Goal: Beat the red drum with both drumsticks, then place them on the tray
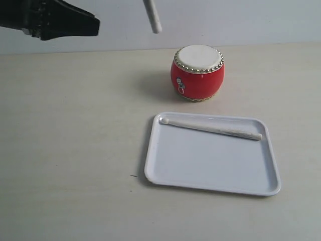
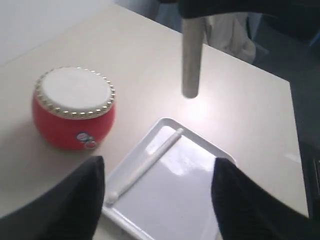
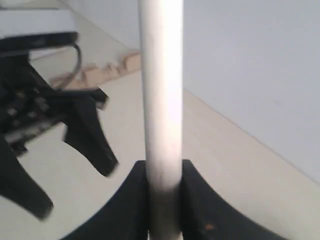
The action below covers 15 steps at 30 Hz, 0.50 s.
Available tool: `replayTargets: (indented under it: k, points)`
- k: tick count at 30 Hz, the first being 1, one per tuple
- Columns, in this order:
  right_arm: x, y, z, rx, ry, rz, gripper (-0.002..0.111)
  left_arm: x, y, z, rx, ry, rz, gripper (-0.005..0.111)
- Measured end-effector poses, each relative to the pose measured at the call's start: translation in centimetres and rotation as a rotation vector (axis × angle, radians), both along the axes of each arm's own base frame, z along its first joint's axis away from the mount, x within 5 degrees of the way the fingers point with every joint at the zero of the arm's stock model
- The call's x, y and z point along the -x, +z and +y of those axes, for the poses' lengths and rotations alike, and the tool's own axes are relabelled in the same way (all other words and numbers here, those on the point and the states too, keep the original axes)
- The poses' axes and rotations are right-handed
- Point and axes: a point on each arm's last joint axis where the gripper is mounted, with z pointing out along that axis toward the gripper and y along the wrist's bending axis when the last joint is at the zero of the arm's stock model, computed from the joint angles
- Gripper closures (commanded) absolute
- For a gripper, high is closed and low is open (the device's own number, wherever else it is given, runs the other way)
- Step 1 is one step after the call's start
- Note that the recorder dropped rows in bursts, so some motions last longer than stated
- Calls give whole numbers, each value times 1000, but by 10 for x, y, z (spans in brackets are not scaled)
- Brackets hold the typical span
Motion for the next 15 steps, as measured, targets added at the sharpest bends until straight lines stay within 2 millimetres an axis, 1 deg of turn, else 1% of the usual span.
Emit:
replayTargets:
  k: [1, 3, 4, 5, 7, 12, 15]
  points:
    - [-1, -1, -3, 28, -26, -2, 108, -2, 0, 6, 4, 27, 11, 74]
    - [-2, -1, -9, 91, -83, -2, 108, -6, 1, 21, 18, 86, 37, 91]
    - [-3, -2, -11, 117, -102, -2, 108, -8, 1, 27, 22, 109, 47, 105]
    - [-3, -4, -14, 150, -121, 1, 108, -9, 1, 34, 26, 135, 58, 106]
    - [-4, -7, -19, 213, -158, 10, 108, -11, 1, 41, 33, 164, 68, 107]
    - [-6, -16, -28, 332, -224, 50, 108, -14, 1, 46, 34, 212, 83, 107]
    - [-5, -19, -33, 387, -241, 73, 108, -20, -1, 49, 13, 285, 84, 107]
